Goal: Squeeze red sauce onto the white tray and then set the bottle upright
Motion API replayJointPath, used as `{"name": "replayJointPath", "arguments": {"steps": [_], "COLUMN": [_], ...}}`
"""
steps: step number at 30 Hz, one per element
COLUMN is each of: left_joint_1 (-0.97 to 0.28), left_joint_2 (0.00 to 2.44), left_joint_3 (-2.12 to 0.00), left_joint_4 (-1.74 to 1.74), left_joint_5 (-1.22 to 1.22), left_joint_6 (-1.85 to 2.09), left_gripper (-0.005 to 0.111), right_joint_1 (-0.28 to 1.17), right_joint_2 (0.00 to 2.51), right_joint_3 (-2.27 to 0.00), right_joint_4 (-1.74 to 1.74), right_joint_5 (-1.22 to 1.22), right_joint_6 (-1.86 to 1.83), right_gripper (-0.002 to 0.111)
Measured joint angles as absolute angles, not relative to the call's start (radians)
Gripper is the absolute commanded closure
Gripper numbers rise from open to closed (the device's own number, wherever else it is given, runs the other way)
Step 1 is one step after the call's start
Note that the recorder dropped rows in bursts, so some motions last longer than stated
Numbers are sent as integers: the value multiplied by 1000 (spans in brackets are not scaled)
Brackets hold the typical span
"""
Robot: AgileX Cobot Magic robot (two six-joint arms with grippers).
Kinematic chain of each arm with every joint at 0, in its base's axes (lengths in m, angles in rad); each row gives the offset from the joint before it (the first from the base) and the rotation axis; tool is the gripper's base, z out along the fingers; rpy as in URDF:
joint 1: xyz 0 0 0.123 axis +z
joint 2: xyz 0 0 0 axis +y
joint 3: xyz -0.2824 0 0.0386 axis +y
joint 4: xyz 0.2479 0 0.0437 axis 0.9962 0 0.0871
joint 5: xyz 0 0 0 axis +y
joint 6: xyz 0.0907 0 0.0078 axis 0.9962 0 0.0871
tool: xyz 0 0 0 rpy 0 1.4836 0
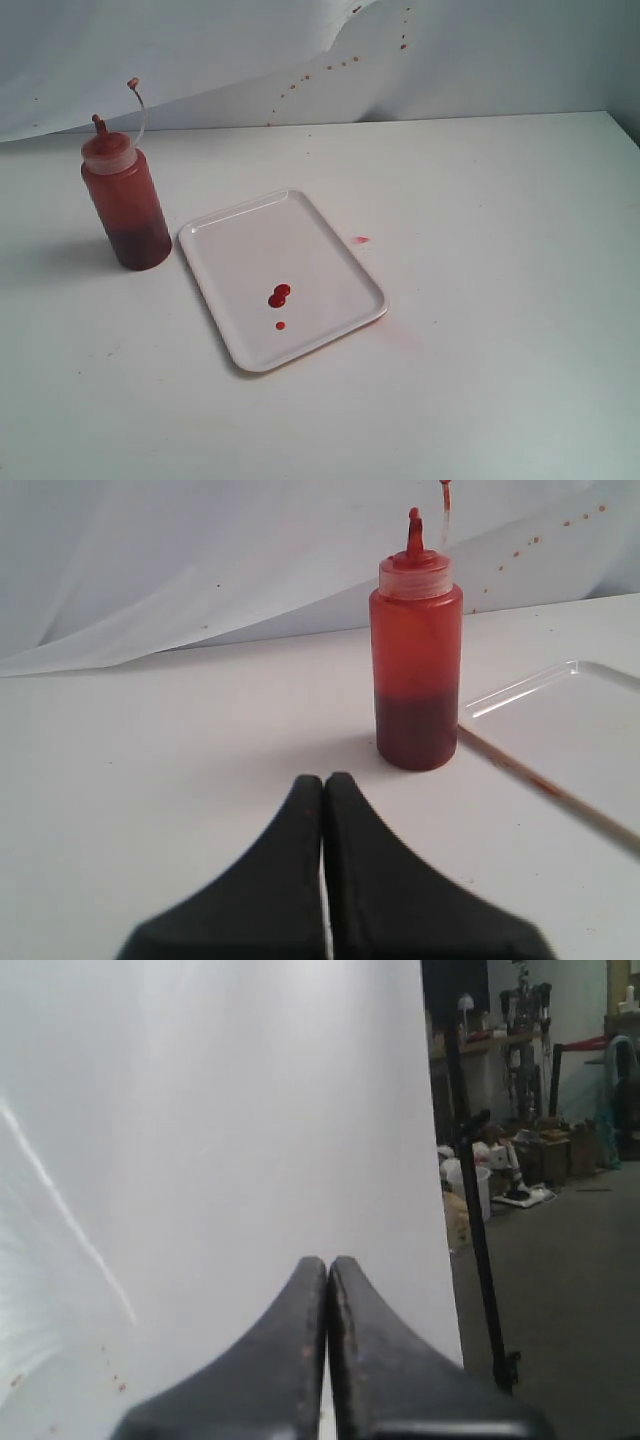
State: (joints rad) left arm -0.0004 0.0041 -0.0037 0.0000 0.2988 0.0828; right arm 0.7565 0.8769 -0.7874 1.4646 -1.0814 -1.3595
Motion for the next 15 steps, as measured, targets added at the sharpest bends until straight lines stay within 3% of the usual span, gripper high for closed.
{"name": "replayJointPath", "arguments": {"steps": [3,11,15], "left_joint_1": [0,0,0], "left_joint_2": [4,4,4], "left_joint_3": [-4,-4,-4], "left_joint_4": [0,0,0], "left_joint_5": [299,299,299], "left_joint_6": [83,83,83], "left_gripper": [107,107,107], "right_joint_1": [659,203,89], "right_joint_2": [788,604,550], "right_joint_3": [-787,-727,-689], "right_joint_4": [1460,1435,1396], "right_joint_5": [-972,-427,-342], "right_joint_6": [-1360,-1360,-1360], "right_gripper": [108,108,108]}}
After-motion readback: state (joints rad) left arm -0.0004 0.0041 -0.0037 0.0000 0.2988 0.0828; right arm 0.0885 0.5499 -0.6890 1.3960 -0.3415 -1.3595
